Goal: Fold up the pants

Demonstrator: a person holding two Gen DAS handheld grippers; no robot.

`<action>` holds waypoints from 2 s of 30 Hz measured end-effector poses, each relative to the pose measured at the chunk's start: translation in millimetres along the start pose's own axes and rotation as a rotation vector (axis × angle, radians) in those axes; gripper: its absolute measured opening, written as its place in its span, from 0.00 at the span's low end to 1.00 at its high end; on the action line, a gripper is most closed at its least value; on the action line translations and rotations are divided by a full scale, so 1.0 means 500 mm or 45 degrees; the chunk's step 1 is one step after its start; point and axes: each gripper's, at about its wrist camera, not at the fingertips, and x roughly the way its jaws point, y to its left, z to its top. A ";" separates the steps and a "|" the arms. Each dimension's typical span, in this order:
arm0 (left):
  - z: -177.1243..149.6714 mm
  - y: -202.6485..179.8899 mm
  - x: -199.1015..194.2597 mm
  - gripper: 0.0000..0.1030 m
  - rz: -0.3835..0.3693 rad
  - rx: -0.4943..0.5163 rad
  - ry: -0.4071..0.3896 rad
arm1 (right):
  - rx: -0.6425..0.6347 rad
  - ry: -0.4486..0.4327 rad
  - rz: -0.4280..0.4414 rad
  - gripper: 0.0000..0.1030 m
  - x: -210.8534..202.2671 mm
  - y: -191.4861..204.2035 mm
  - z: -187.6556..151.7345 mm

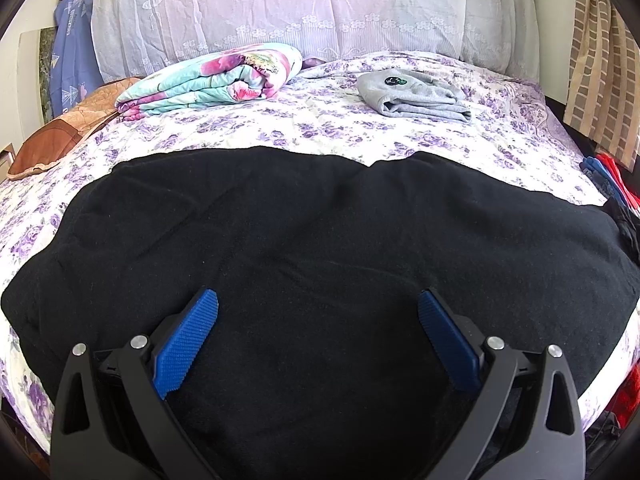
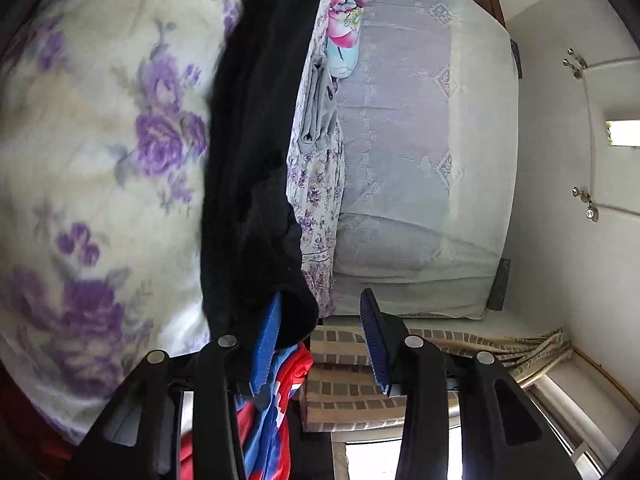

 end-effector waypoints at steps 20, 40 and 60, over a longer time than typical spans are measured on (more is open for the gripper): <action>0.005 0.001 -0.002 0.95 0.008 0.017 0.013 | 0.357 -0.100 0.367 0.32 -0.032 -0.050 0.039; 0.004 0.001 -0.002 0.95 0.009 0.019 0.010 | 0.806 0.020 0.466 0.36 0.056 -0.080 0.039; 0.006 -0.003 -0.005 0.95 0.010 0.024 0.006 | 1.798 0.144 0.743 0.04 0.164 -0.202 -0.183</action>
